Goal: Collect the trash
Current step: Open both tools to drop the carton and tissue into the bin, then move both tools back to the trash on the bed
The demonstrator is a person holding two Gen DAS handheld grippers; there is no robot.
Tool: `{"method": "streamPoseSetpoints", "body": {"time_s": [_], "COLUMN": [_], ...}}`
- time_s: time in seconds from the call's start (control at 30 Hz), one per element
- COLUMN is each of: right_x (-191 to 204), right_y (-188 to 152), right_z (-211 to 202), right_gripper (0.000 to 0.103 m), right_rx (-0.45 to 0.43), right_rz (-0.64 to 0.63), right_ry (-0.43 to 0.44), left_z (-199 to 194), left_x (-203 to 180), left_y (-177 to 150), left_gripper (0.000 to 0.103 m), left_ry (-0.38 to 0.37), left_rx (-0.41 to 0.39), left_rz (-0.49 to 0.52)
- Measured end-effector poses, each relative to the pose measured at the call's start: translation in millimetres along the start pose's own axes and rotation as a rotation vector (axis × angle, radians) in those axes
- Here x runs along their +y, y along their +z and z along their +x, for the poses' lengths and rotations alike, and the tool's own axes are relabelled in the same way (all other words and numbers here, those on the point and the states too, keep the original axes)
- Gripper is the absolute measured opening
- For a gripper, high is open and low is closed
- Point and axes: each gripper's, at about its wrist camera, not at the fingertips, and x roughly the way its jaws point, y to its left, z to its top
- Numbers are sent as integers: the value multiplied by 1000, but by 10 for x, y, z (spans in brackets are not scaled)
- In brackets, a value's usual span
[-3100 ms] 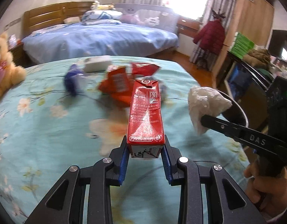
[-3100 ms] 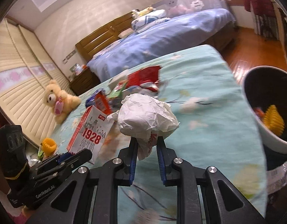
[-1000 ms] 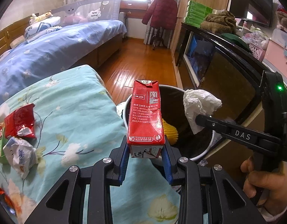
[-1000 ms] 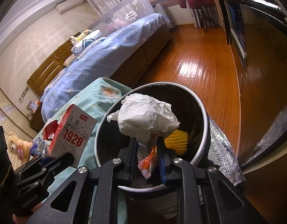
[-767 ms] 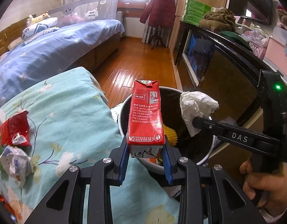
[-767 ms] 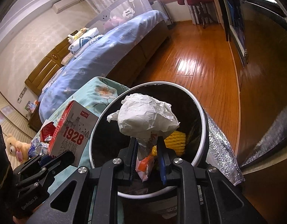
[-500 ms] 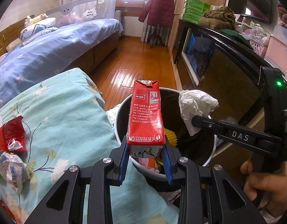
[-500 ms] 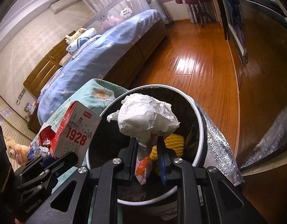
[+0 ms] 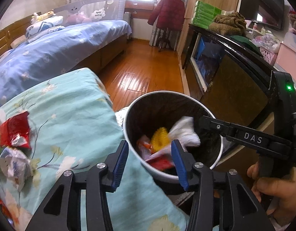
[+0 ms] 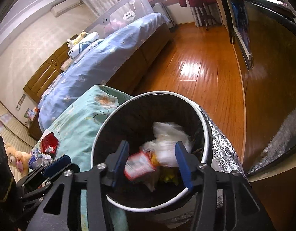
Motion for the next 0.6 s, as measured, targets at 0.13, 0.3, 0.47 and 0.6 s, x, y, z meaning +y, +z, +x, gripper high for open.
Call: {"method": "streamPoseSetpoints", "body": {"time_s": [0.13,0.3,0.47,0.6], "right_x": [128,379,648,823], "right_y": [-104,-287,-437,-513], "right_z": [-46,-90,-141,-144], "right_gripper": [85,89,90,91], "right_rx": [-9,-16,-22,-20], "right_rz": [-8,-43,-80,-99], "right_ry": [21,66,117,147], "left_z": [-161,-406,-688,-910], "left_x": [83,213,339,475], "left_y": [-140,-341,-568,-737], "left_gripper": [58,65,68,69], "left_ry": [13,35,66,105], "left_rx": [-17,-35,-49,-59], "left_rz": [-31,-73,-101,-123]}}
